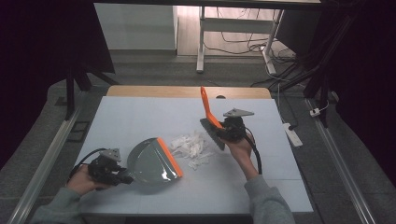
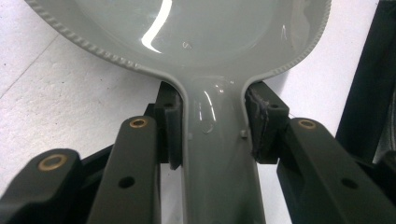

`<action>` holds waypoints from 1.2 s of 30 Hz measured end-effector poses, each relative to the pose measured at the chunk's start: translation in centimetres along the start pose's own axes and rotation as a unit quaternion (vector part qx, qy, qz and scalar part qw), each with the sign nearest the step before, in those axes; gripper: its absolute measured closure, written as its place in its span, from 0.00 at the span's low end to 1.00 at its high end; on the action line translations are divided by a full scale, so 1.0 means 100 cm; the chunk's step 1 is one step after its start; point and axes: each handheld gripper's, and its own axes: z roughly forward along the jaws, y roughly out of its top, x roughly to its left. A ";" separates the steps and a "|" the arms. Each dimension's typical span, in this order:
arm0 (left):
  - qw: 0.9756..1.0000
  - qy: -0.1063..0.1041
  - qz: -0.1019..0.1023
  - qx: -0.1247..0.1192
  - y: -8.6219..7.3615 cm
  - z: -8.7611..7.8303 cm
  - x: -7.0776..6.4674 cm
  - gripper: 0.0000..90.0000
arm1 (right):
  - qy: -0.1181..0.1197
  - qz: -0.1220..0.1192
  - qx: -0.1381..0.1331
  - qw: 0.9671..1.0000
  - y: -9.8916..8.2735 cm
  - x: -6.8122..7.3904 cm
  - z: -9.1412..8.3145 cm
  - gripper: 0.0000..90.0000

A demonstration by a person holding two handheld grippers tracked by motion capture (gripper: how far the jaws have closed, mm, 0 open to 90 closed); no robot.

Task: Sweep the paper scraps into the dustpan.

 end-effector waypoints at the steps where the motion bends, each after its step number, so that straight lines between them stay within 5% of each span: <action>1: 1.000 0.000 -0.001 -0.001 0.000 0.000 0.000 0.68 | -0.002 0.001 0.003 1.000 0.000 0.000 0.002 0.78; 23: 1.000 -0.010 -0.012 0.014 0.010 0.012 -0.001 0.68 | -0.022 0.006 0.041 0.999 0.004 -0.004 0.037 0.78; 36: 1.000 -0.016 -0.016 0.017 0.014 0.016 0.001 0.68 | -0.009 -0.011 0.054 0.998 0.006 0.011 0.053 0.78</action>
